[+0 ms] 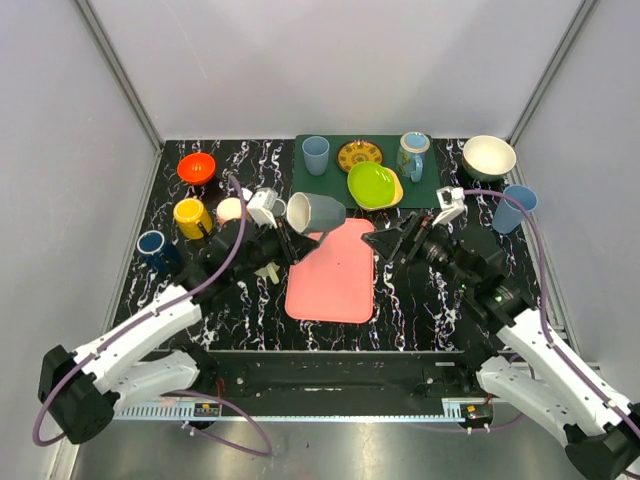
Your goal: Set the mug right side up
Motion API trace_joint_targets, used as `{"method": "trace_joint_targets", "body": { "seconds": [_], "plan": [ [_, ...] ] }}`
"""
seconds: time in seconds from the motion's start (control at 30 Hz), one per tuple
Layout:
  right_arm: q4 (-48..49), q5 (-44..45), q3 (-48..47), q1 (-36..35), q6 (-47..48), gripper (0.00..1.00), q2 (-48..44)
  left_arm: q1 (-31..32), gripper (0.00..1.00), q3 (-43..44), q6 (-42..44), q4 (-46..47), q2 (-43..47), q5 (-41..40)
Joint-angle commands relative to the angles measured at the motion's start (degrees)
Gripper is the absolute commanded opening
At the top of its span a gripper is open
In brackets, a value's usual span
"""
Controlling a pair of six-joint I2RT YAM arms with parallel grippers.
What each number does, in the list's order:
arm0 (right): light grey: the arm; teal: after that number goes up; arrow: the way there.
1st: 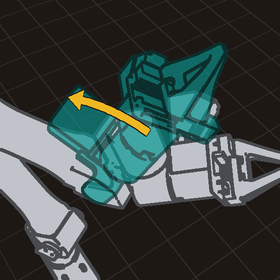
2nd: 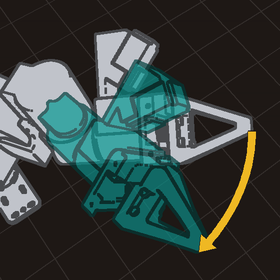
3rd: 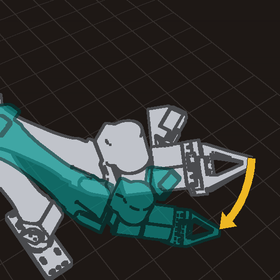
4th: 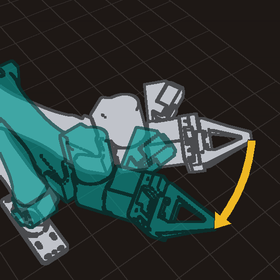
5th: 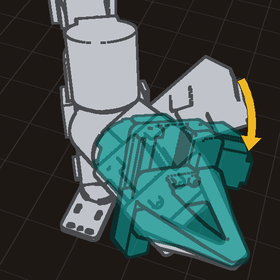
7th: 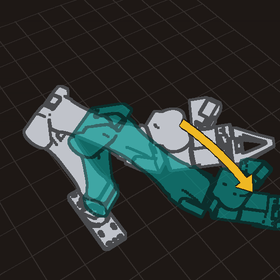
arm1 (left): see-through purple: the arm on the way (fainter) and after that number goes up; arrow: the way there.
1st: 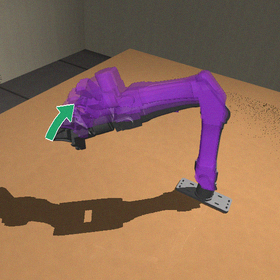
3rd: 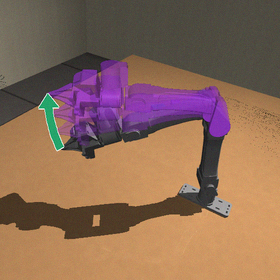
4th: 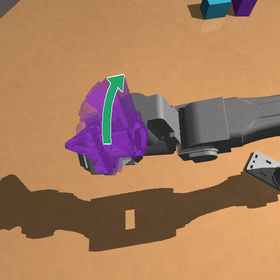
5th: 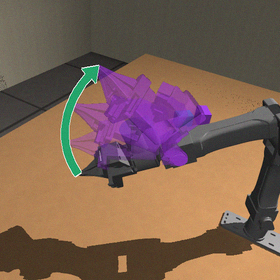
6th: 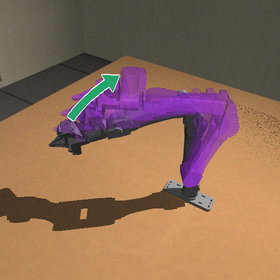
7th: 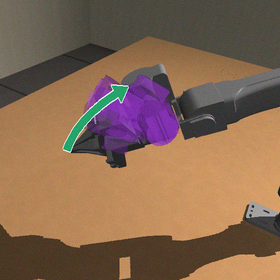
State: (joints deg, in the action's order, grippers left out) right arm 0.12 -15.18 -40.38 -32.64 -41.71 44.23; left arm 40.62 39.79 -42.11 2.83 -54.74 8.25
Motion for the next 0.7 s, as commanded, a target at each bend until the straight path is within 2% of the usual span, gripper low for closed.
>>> {"method": "trace_joint_targets", "body": {
  "seconds": [0.0, 0.03, 0.13, 0.53, 0.67],
  "plan": [
    [-17.7, 18.8, -5.0, -0.2, 7.3, 1.00, -1.3, 0.0, 0.00, 13.3, 13.0, -21.1, -5.3, -12.5],
    [-21.8, 21.0, -6.4, -0.2, 7.9, 1.00, -0.8, 0.1, 0.00, 15.2, 14.0, -23.0, -10.2, -12.1],
    [-26.6, 26.0, -8.5, -0.1, 8.1, 1.00, 1.4, 1.5, 0.00, 19.8, 15.3, -25.8, -16.6, -14.3],
    [-28.9, 29.3, -7.3, -0.1, 8.3, 1.00, -0.5, 7.3, 0.00, 38.8, 20.1, -31.0, -40.7, -17.6],
    [-29.4, 29.4, -6.8, -0.1, 8.1, 1.00, -1.6, 7.7, 0.00, 43.5, 20.8, -31.7, -45.6, -17.8]
  ]
}}
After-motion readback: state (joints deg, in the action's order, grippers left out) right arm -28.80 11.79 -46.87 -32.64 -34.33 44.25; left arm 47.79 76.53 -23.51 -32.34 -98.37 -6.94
